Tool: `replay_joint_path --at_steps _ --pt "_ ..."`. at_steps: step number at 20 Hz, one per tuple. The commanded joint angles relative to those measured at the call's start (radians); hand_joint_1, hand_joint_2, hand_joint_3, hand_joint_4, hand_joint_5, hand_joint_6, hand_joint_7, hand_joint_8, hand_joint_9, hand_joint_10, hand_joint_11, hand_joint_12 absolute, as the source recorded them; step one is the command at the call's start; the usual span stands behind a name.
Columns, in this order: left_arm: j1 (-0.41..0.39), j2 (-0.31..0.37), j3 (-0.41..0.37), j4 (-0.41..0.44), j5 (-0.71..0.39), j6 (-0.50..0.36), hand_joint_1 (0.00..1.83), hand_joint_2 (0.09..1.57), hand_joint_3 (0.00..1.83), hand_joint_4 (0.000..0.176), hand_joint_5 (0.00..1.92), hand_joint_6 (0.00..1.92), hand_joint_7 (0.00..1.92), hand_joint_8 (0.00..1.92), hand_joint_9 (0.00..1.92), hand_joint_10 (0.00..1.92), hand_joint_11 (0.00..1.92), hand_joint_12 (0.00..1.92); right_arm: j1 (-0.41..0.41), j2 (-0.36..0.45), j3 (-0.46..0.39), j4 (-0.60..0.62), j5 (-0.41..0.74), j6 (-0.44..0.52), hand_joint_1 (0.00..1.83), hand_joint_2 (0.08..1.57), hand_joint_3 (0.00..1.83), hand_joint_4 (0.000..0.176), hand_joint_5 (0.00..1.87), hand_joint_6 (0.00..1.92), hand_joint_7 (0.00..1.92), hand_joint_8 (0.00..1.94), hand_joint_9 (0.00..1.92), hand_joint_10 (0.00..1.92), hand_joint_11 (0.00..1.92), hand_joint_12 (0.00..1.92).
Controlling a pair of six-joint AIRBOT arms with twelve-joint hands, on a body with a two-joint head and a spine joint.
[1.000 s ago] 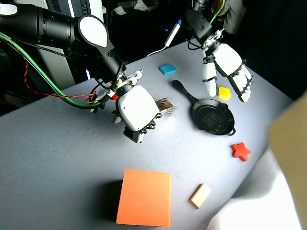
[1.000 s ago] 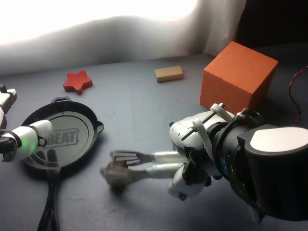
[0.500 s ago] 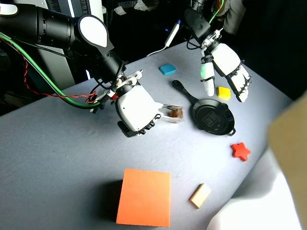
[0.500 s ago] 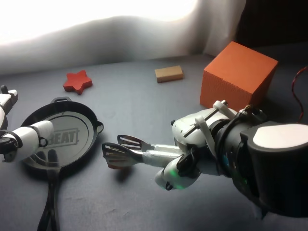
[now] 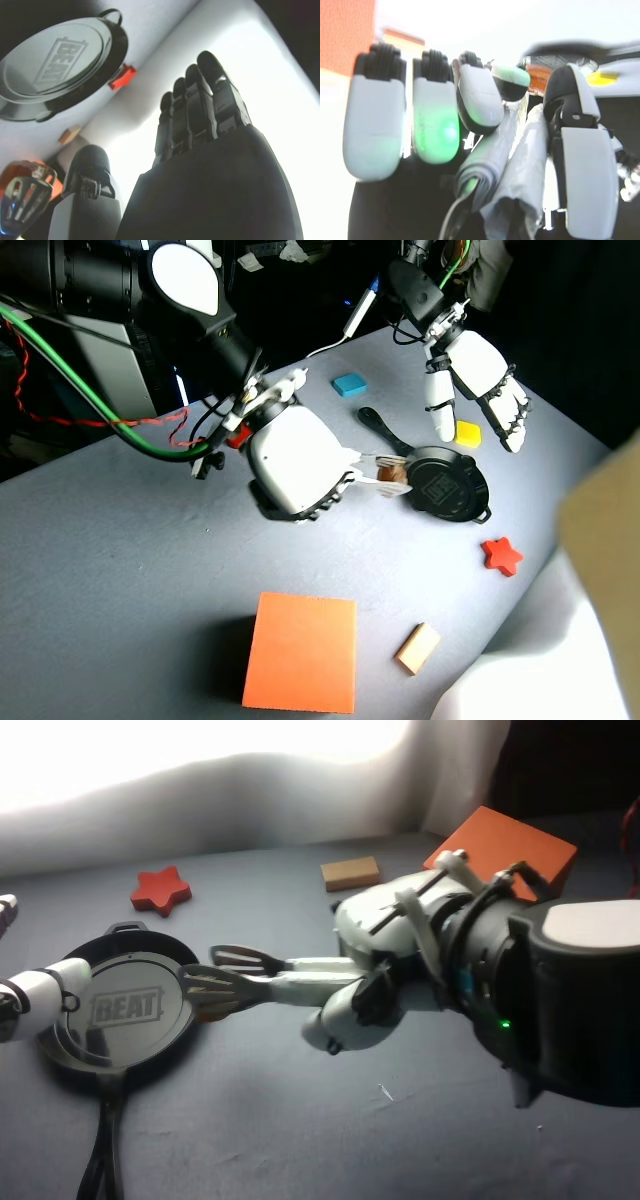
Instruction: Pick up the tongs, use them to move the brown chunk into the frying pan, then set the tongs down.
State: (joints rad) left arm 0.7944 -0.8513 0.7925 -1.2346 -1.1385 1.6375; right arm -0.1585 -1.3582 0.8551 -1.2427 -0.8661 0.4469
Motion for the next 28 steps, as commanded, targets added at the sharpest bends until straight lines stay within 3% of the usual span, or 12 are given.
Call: replay_joint_path --at_steps 1,3,6,9,13,17,22,26,27,28 --pt "0.004 0.008 0.012 0.05 -0.095 -0.011 0.07 1.27 0.0 0.009 0.11 0.0 0.16 0.0 0.18 0.0 0.0 0.75 0.017 -0.006 0.007 -0.092 0.039 0.003 0.76 1.45 0.0 0.176 1.3 1.84 1.58 1.92 1.69 1.92 1.7 1.92" --pt "0.019 0.008 0.028 0.05 -0.095 -0.03 0.06 1.28 0.0 0.002 0.11 0.0 0.16 0.0 0.18 0.0 0.0 0.75 0.017 -0.038 0.038 -0.13 0.044 0.003 0.73 1.47 0.0 0.176 1.28 1.87 1.58 1.92 1.7 1.92 1.71 1.92" --pt "0.026 0.01 0.058 0.05 -0.095 -0.036 0.06 1.26 0.0 0.003 0.13 0.01 0.18 0.0 0.2 0.01 0.0 0.78 0.004 -0.104 0.114 -0.262 0.089 0.035 0.79 1.43 0.0 0.176 1.27 1.75 1.59 1.91 1.7 1.92 1.7 1.92" --pt "0.034 0.014 0.066 0.039 -0.095 -0.036 0.06 1.26 0.0 0.001 0.15 0.01 0.2 0.0 0.23 0.01 0.0 0.86 -0.006 -0.151 0.174 -0.32 0.123 0.047 0.73 1.45 0.0 0.176 1.29 1.83 1.57 1.94 1.68 1.92 1.68 1.92" --pt "0.048 0.017 0.077 0.028 -0.095 -0.041 0.06 1.26 0.0 0.001 0.14 0.01 0.18 0.0 0.21 0.01 0.0 0.81 -0.032 -0.217 0.255 -0.37 0.136 0.068 0.75 1.44 0.0 0.176 1.27 1.74 1.57 1.9 1.68 1.92 1.65 1.92" --pt "0.078 0.026 0.097 0.028 -0.095 -0.065 0.07 1.27 0.0 0.003 0.15 0.0 0.19 0.0 0.22 0.01 0.0 0.83 -0.062 -0.283 0.341 -0.473 0.163 0.131 0.69 1.45 0.0 0.176 1.3 1.8 1.6 1.88 1.69 1.92 1.63 1.92" --pt "0.104 0.035 0.101 0.028 -0.095 -0.074 0.06 1.27 0.0 0.008 0.15 0.0 0.2 0.0 0.23 0.01 0.0 0.87 -0.096 -0.337 0.414 -0.484 0.171 0.148 0.68 1.45 0.0 0.176 1.27 1.84 1.57 1.85 1.65 1.92 1.56 1.92" --pt "0.102 0.036 0.097 0.028 -0.095 -0.075 0.09 1.26 0.0 0.01 0.13 0.0 0.2 0.0 0.23 0.0 0.0 0.85 -0.114 -0.346 0.428 -0.493 0.169 0.16 0.71 1.41 0.0 0.176 1.17 1.76 1.49 1.86 1.58 1.92 1.51 1.92" --pt "0.101 0.036 0.096 0.028 -0.095 -0.075 0.06 1.27 0.0 0.009 0.13 0.0 0.19 0.0 0.23 0.0 0.0 0.84 -0.115 -0.345 0.428 -0.494 0.169 0.161 0.69 1.42 0.0 0.0 1.1 1.78 1.44 1.85 1.52 1.92 1.43 1.92" --pt "0.101 0.036 0.095 0.029 -0.095 -0.075 0.05 1.27 0.0 0.009 0.14 0.0 0.19 0.0 0.23 0.0 0.0 0.84 -0.116 -0.344 0.428 -0.494 0.167 0.161 0.68 1.43 0.0 0.0 1.04 1.79 1.4 1.86 1.47 1.92 1.37 1.92"
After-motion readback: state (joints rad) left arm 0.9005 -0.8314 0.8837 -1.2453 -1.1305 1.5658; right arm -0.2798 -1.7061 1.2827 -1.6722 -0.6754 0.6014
